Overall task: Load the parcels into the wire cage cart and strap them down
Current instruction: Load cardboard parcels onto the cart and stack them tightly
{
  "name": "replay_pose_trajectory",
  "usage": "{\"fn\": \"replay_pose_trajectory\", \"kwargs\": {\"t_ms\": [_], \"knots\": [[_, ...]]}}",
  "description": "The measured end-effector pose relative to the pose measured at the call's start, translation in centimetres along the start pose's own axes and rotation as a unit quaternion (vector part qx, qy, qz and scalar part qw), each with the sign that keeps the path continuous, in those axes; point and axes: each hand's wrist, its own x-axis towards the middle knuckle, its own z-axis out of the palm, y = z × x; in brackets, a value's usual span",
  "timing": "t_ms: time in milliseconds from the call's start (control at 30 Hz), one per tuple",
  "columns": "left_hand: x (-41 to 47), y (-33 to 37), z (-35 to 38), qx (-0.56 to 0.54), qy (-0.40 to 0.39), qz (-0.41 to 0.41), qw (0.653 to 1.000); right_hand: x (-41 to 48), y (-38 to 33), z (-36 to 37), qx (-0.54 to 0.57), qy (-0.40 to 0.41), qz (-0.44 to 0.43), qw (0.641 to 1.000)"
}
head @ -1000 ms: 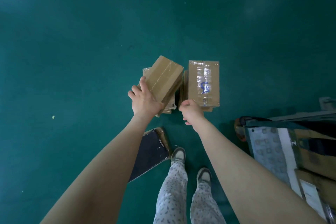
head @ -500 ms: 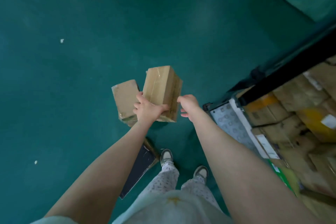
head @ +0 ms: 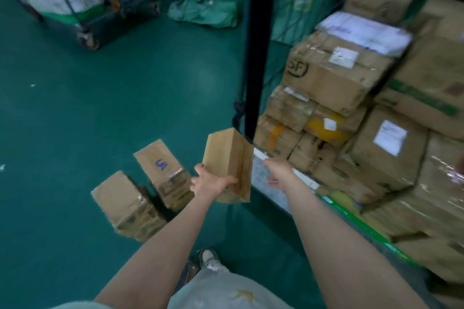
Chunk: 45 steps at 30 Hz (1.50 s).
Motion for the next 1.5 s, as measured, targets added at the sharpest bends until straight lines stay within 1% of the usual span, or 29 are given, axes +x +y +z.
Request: {"fn": "replay_pose_trajectory", "kwargs": {"t_ms": [100,200,267,333,433,500,633,700,767,833,933,1067,1167,1233,1333,1400,1500], "knots": [[-3.5,1.7,3.6,0.009,-0.039,0.032,0.999,-1.7,3.2,-5.3,0.019,0.045,0.003,0.999],[-7.6,3.4,7.5,-0.009,-0.084,0.066,0.994,-4.5,6.7,-10.6,0.034,0.088,0.017,0.995],[-9.6,4.4,9.7,-0.032,-0.108,0.077,0.991,-5.9,8.8,-13.5,0.068,0.096,0.032,0.992],[-12.8,6.1,12.7,-0.057,-0.160,0.103,0.980,-8.0,11.0,-17.5,0.110,0.122,0.030,0.986],[-16.0,8.6,15.7,-0.118,-0.225,0.103,0.962,-9.4,12.8,-21.2,0.143,0.139,0.028,0.980],[-17.2,9.9,18.7,-0.124,-0.262,0.102,0.951,-10.4,14.1,-23.8,0.164,0.154,0.027,0.974],[-15.4,12.1,26.7,-0.098,-0.348,0.103,0.927,-11.4,15.5,-28.6,0.202,0.179,0.015,0.963],[-15.8,13.5,28.9,-0.098,-0.346,0.107,0.927,-11.2,15.8,-30.5,0.215,0.191,0.006,0.958],[-18.8,15.7,28.9,-0.098,-0.356,0.104,0.923,-10.9,15.9,-32.4,0.238,0.194,-0.004,0.952],[-20.6,17.8,29.7,-0.109,-0.375,0.102,0.915,-10.4,16.0,-34.1,0.277,0.179,-0.009,0.944],[-23.6,21.7,30.5,-0.090,-0.408,0.107,0.902,-9.0,15.3,-37.5,0.362,0.157,-0.048,0.918],[-23.2,27.2,34.0,-0.058,-0.457,0.119,0.880,-6.3,13.1,-41.9,0.407,0.183,-0.107,0.889],[-22.8,31.2,36.2,-0.049,-0.493,0.119,0.860,-3.8,11.3,-45.2,0.431,0.193,-0.092,0.877],[-21.9,33.3,37.7,-0.028,-0.506,0.122,0.853,-2.1,10.6,-46.9,0.426,0.212,-0.094,0.875],[-20.6,35.9,40.3,0.030,-0.494,0.120,0.861,0.2,9.7,-49.5,0.396,0.257,-0.093,0.877],[-20.5,37.3,41.8,0.073,-0.475,0.121,0.868,1.5,8.9,-51.2,0.362,0.309,-0.079,0.876],[-20.5,39.5,44.2,0.098,-0.465,0.134,0.869,4.0,7.3,-54.1,0.287,0.392,-0.030,0.874]]}}
